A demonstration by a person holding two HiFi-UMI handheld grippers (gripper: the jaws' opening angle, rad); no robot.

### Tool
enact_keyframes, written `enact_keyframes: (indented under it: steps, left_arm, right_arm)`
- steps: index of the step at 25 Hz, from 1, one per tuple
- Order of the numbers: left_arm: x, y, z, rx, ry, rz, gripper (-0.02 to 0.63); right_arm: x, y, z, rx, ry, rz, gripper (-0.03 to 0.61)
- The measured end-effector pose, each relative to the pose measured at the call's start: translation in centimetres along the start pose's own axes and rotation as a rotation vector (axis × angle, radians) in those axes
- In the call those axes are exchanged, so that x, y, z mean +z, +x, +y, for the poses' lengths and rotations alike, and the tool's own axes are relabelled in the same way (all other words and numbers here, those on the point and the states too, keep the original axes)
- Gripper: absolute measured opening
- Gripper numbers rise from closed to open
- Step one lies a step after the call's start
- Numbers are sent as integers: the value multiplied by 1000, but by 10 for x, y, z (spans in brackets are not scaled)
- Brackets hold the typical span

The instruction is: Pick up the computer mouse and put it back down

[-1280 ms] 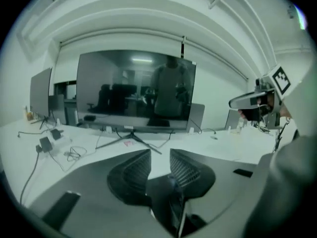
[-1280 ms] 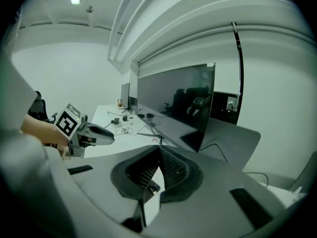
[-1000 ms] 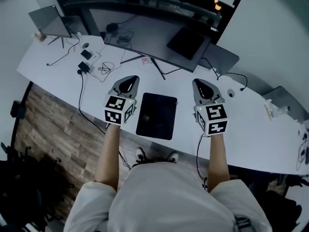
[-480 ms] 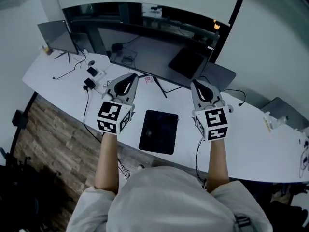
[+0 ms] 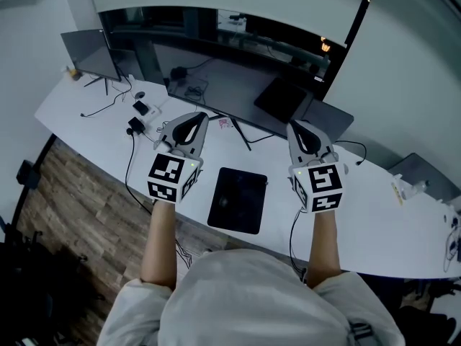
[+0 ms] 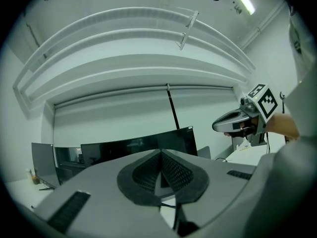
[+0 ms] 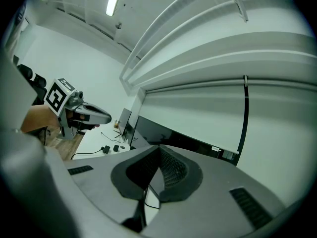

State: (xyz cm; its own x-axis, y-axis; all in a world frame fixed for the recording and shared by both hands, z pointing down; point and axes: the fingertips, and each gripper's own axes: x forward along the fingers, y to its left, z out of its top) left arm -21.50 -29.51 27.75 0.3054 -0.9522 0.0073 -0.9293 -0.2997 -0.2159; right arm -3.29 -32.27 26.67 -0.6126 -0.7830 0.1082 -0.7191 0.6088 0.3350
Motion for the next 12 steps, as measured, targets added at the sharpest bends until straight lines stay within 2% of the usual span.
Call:
enact_keyframes:
  steps: [12]
  left_arm:
    - [-9,-3,6,-1,-14,15,19]
  right_arm:
    - [-4,5,6,4,-4,13,14]
